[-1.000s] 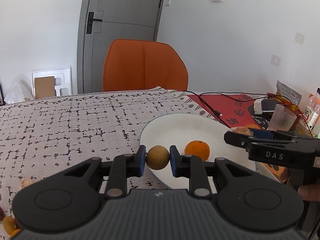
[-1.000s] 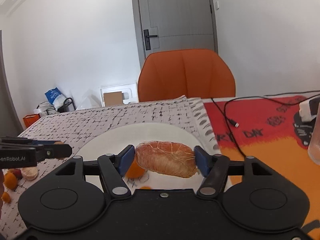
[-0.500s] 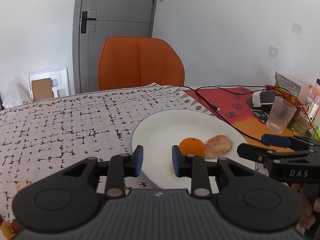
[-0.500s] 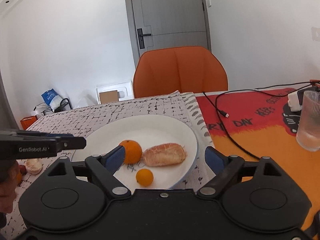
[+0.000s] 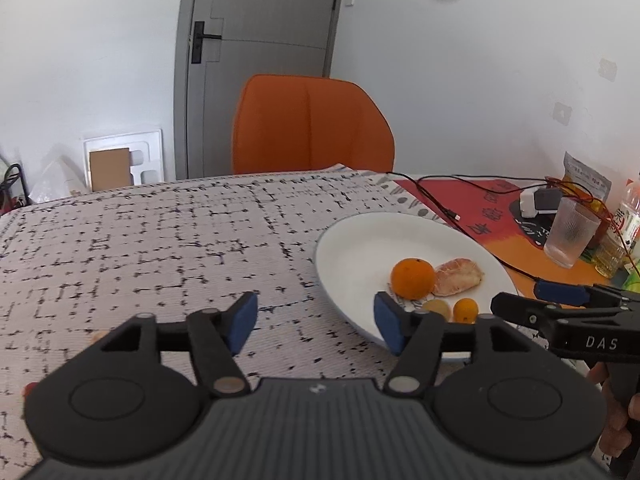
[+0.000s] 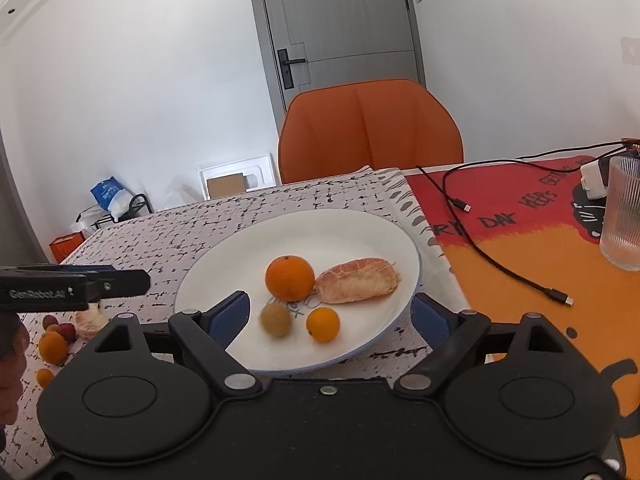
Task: Organize fruits
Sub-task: 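Open both grippers to release the fruits onto the plate, then move both grippers back toward the remaining fruit cluster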
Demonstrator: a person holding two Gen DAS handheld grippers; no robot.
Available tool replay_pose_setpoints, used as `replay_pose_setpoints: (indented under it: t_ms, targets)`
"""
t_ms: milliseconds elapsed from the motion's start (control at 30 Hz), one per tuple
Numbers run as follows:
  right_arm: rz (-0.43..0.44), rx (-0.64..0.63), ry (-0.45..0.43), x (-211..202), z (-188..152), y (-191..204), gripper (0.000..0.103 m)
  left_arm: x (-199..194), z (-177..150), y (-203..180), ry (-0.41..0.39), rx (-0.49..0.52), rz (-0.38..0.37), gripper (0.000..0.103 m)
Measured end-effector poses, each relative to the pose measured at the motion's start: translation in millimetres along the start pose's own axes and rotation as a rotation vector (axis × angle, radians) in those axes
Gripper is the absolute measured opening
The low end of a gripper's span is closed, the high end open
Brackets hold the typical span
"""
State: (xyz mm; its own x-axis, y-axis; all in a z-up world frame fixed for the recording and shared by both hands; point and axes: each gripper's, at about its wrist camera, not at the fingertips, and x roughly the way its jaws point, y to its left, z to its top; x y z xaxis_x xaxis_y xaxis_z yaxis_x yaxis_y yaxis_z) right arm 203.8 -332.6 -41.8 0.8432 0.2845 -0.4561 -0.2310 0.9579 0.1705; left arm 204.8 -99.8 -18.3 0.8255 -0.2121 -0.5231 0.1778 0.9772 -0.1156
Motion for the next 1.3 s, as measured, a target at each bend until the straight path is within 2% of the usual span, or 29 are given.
replay_pose_setpoints:
  t_ms: [133,200,400,933,1300]
  targets:
    - [0.021,0.017,-0.006,-2.3,-1.1,4.5,0.100,-10.7,-1.2,8.3,-0.017,-0.013,0.046,0.083]
    - [0.029,0.017,-0.007,-3.5,-2.1,8.2,0.103,-16.8,-2.9,13.1,-0.029,-0.016,0.070,0.085]
    - [0.051,0.016,0.009,-2.8,-5.5,20.0,0.103,-34.0,-8.0,25.7,-0.056,-0.029,0.095,0.094]
    - [0.130,-0.007,0.007,-10.6,-12.8,54.6,0.103,-82.1,-22.0,63.8,-0.104,-0.111,0.145,0.095]
    - [0.187,-0.049,0.019,-16.2,-18.2,86.5,0.103,-118.9,-31.8,90.1,-0.132,-0.143,0.227,0.095]
